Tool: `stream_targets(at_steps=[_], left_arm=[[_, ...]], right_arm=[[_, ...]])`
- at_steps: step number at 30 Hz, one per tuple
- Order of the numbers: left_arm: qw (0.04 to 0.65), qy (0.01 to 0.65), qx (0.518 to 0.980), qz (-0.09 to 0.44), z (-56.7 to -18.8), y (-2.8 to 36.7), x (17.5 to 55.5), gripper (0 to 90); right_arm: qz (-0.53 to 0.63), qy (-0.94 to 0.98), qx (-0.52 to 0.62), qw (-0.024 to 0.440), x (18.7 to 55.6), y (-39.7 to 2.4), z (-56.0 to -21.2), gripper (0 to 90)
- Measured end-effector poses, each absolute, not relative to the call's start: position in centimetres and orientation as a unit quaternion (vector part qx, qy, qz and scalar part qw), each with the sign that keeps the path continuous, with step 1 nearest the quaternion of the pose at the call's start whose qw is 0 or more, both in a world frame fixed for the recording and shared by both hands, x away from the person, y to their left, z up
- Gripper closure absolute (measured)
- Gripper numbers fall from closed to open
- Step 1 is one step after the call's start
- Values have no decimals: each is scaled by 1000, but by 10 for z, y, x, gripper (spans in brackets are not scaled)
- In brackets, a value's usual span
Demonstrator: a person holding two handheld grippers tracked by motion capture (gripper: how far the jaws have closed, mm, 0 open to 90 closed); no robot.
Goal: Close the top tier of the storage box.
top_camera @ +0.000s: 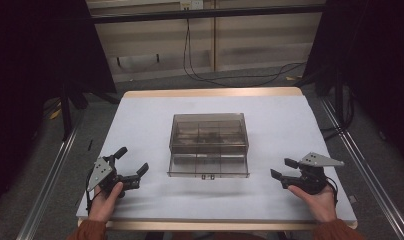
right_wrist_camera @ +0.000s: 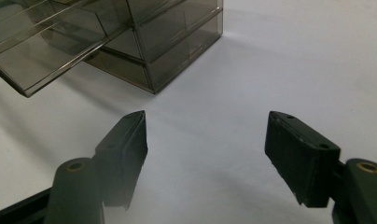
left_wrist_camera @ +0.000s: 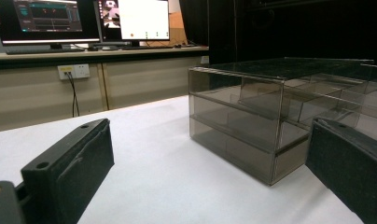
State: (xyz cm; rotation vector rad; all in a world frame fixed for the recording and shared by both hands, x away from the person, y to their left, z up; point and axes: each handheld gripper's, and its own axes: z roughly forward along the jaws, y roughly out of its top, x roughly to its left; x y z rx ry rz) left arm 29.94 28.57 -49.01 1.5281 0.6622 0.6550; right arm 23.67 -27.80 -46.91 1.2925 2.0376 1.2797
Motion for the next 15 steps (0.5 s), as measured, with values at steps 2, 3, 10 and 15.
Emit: stream_targets(at_steps=[2,3,10,15], left_arm=[[623,287,667,289,-490,286,300,10],[626,288,666,286,-490,286,299,10],[628,288,663,289,-490,286,299,10],[629,289,662,286,-490,285,299,10]], right_arm=[[461,733,460,195,236,-278,-469,362],[462,735,458,194,236,-278,-469,375],[483,738,437,177,229,-275,-464,544],[488,751,418,150,225,-268,-462,656]])
